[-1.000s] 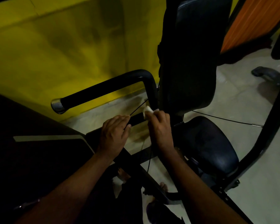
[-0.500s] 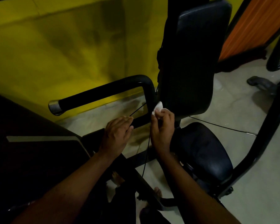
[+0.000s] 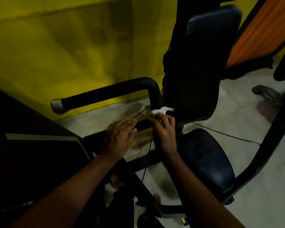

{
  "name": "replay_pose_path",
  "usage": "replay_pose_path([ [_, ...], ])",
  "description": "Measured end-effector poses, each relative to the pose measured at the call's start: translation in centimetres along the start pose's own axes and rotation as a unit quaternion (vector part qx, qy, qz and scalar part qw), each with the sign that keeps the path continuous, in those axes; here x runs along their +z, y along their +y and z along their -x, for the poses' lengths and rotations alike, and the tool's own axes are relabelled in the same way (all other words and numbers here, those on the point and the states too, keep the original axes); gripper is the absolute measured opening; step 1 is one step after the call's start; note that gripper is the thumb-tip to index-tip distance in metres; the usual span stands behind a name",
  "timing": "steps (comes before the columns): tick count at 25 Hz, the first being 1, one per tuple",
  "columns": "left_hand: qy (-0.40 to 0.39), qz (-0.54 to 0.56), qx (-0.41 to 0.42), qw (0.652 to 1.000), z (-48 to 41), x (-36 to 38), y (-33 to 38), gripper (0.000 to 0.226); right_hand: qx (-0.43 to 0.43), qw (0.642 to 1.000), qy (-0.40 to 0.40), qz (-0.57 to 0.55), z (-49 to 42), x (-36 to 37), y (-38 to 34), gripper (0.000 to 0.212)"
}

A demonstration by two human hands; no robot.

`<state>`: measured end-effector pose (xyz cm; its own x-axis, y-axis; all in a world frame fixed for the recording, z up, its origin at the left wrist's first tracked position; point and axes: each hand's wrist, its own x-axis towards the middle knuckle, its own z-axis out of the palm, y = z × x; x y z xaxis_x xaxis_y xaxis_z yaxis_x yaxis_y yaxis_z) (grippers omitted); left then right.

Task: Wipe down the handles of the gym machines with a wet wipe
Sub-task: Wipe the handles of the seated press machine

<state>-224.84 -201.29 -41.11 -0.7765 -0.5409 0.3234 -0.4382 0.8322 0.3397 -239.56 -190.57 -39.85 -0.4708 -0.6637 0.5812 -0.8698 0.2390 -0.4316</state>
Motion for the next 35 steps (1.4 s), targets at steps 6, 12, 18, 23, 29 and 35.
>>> replay_pose_path([
  [6, 0.002, 0.003, 0.007, 1.0, 0.1, 0.1, -0.2, 0.04, 0.05, 0.998, 0.034, -0.03, -1.1, 0.3, 0.7, 0.014],
  [12, -0.004, 0.005, 0.002, 1.0, 0.0, 0.2, -0.1, 0.042, 0.197, 0.955, 0.029, -0.222, -1.4, -0.6, 1.0, 0.025],
  [18, -0.002, 0.019, -0.008, 1.0, 0.2, 0.0, 0.1, 0.041, 0.271, 0.879, -0.106, -0.378, -4.8, -1.6, 2.9, 0.028],
  [23, -0.007, 0.024, -0.003, 1.0, 0.2, -0.1, 0.0, 0.042, 0.301, 0.816, -0.077, -0.487, -5.8, -1.8, 2.4, 0.018],
  [29, -0.004, 0.032, -0.001, 0.999, 0.2, -0.2, -0.4, 0.042, 0.211, 0.938, 0.018, -0.274, -1.5, -1.4, 1.0, 0.013],
  [35, -0.015, 0.032, -0.006, 0.999, 0.0, -0.1, -0.1, 0.043, -0.165, 0.984, -0.037, 0.048, -2.6, -1.3, 2.2, 0.035],
])
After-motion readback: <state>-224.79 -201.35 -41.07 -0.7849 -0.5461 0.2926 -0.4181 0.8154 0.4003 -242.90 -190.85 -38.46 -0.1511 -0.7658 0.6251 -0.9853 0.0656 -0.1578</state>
